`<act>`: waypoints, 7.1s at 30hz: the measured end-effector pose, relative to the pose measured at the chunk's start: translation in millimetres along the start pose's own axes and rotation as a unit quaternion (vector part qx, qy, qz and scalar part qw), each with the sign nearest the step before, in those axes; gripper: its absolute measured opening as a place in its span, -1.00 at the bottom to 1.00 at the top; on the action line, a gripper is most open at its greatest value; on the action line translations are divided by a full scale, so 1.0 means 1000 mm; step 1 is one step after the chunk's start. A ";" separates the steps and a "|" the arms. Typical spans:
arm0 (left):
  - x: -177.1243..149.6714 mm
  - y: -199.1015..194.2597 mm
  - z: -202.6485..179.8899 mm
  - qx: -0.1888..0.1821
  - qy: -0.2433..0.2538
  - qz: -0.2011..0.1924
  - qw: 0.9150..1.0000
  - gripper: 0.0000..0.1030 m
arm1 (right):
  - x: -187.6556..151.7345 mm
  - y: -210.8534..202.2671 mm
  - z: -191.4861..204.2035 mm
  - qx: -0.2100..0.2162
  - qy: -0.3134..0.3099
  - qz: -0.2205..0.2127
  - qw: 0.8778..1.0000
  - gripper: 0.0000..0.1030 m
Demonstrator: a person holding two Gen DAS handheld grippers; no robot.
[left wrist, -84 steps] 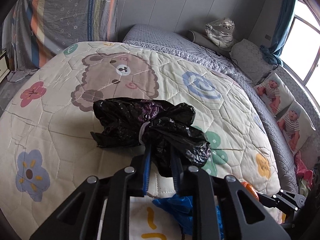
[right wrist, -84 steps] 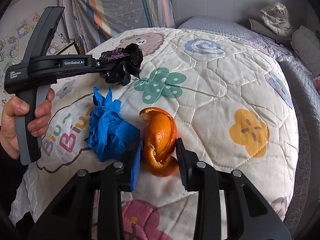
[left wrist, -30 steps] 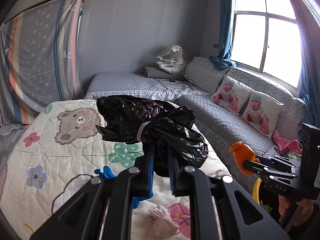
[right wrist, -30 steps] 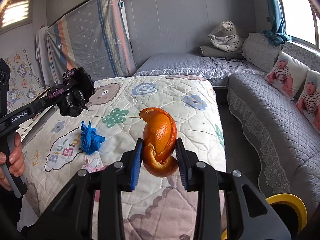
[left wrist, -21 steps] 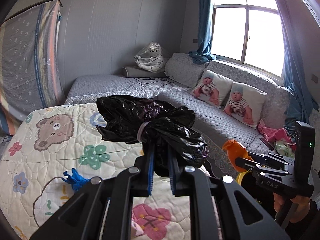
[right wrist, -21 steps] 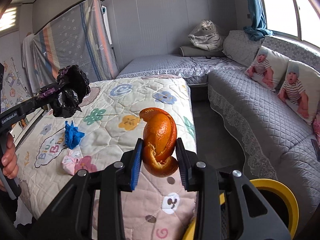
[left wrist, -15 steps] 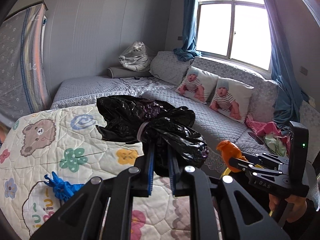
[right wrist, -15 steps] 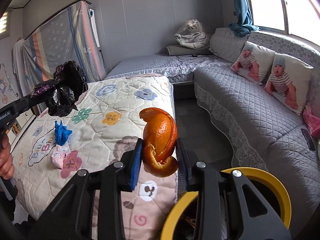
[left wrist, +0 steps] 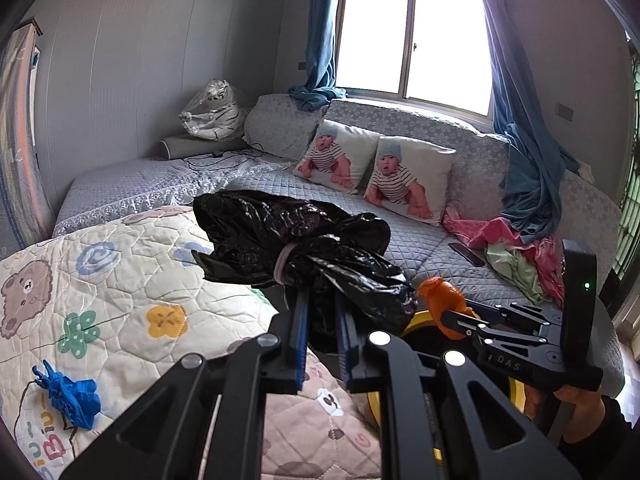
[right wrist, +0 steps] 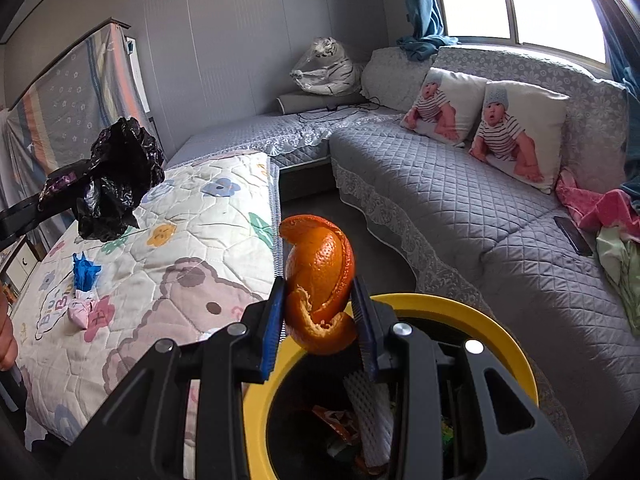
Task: Collect trash
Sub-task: 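Carry the black bag and orange peel over the yellow-rimmed bin, then open both tools to drop the black bag and orange peel into the bin, then move both open tools back over the blue glove and pink bundle, then grasp the blue glove with the left tool while the right tool grasps the pink cloth bundle, then carry the blue glove and pink bundle over the yellow-rimmed bin, then open both tools to drop the glove and pink bundle into the bin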
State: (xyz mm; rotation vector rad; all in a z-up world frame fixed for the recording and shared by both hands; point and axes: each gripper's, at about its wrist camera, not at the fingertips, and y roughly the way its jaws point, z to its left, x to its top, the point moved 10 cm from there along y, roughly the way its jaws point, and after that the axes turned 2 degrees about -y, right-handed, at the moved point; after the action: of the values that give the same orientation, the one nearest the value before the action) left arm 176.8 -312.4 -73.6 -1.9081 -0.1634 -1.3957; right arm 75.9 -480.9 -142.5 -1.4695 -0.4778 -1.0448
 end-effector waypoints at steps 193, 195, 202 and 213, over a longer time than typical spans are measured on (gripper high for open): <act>-0.022 0.028 -0.016 0.010 -0.003 0.034 0.999 -0.65 | -0.031 0.001 -0.022 -0.060 0.038 0.003 0.998 -0.38; -0.030 0.043 -0.031 -0.005 0.003 0.047 0.999 -0.65 | -0.039 -0.001 -0.038 -0.070 0.052 0.009 0.996 -0.38; -0.064 0.103 -0.075 -0.056 0.009 0.114 0.992 -0.64 | -0.066 -0.002 -0.074 -0.096 0.080 0.035 0.992 -0.38; -0.084 0.138 -0.088 -0.082 -0.029 0.153 0.984 -0.20 | -0.088 0.003 -0.101 -0.118 0.104 0.063 0.986 -0.29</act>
State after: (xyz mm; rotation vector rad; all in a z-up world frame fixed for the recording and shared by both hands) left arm 145.5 -439.5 -203.5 -2.0095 0.2169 -1.1768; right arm 0.7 -551.7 -227.9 -1.5545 -0.1120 -1.1673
